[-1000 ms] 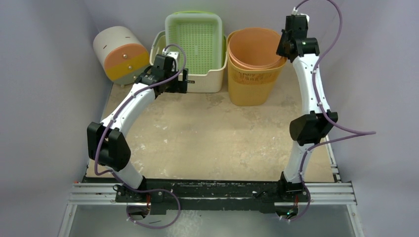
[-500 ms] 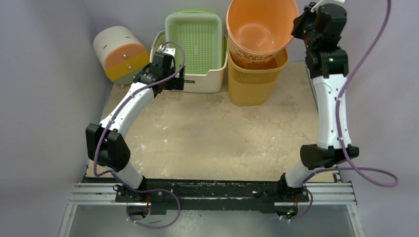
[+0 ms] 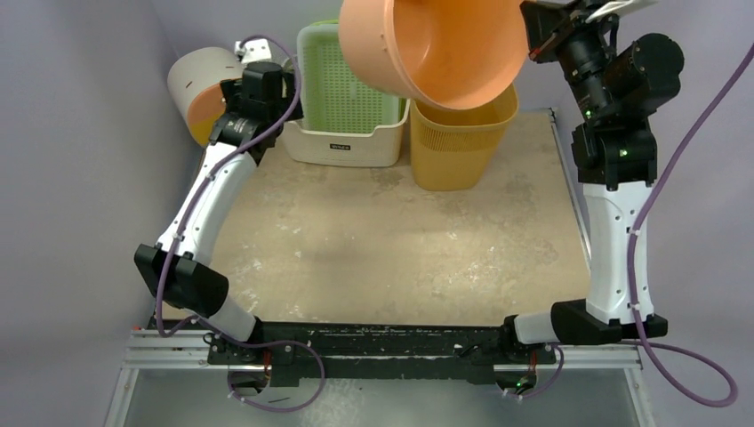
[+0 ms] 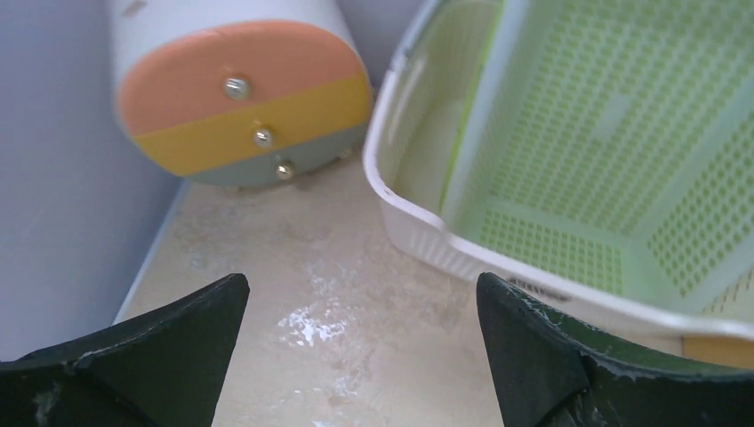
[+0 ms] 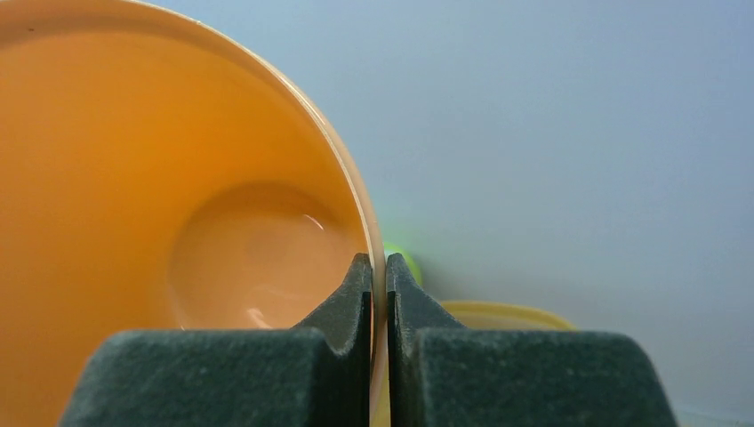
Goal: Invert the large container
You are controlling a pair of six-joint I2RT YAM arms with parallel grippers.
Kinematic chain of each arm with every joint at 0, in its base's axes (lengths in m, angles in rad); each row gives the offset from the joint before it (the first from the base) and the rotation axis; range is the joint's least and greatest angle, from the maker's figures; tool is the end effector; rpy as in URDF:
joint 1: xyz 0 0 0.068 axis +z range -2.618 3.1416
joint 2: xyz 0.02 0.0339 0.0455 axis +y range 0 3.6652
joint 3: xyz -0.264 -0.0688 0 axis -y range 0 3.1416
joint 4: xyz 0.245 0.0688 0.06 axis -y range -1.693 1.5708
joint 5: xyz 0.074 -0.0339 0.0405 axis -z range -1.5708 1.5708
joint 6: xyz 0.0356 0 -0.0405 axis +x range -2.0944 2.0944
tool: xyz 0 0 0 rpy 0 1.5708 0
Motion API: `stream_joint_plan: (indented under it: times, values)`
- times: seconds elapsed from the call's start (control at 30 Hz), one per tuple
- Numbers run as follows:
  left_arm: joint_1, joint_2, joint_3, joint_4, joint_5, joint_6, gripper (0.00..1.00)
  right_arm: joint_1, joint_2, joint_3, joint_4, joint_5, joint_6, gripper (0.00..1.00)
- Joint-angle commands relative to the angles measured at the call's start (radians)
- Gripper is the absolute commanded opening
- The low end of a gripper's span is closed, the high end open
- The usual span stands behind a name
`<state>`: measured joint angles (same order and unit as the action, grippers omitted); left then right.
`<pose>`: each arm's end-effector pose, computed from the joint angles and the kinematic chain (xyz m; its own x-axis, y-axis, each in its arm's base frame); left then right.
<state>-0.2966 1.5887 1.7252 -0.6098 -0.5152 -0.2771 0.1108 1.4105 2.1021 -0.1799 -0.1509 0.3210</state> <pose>0.3424 -0.0863 0.4224 -0.3741 -0.1346 -0.9176 -0.2780 0.9602 -0.0275 0.2215 0.0300 0.6301 0.3862 0.3568 -0.8506 -0.3809 0.9015 0.2053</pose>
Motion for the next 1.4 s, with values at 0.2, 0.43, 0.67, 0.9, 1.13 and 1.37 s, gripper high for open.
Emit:
stream_joint_plan:
  times: [0.2, 0.43, 0.67, 0.9, 1.13, 1.37]
  values:
    - [0.039, -0.237, 0.06, 0.082, -0.378, -0.166, 0.95, 0.006, -0.139, -0.302, 0.119, -0.242, 0.092, 0.0]
    - [0.039, -0.282, 0.06, 0.03, -0.311, -0.202, 0.95, 0.162, -0.076, -0.311, -0.032, -0.247, -0.011, 0.0]
    - [0.039, -0.304, 0.04, -0.013, -0.223, -0.208, 0.93, 0.226, -0.019, -0.446, -0.117, -0.171, -0.077, 0.0]
    - [0.039, -0.327, -0.031, -0.013, -0.176, -0.215, 0.93, 0.299, 0.056, -0.467, -0.2, 0.018, -0.149, 0.0]
    - [0.039, -0.307, -0.068, -0.045, -0.073, -0.245, 0.92, 0.337, 0.081, -0.544, -0.215, 0.044, -0.168, 0.0]
    - [0.039, -0.298, -0.115, -0.113, 0.017, -0.262, 0.9, 0.377, 0.054, -0.681, -0.16, 0.079, -0.16, 0.01]
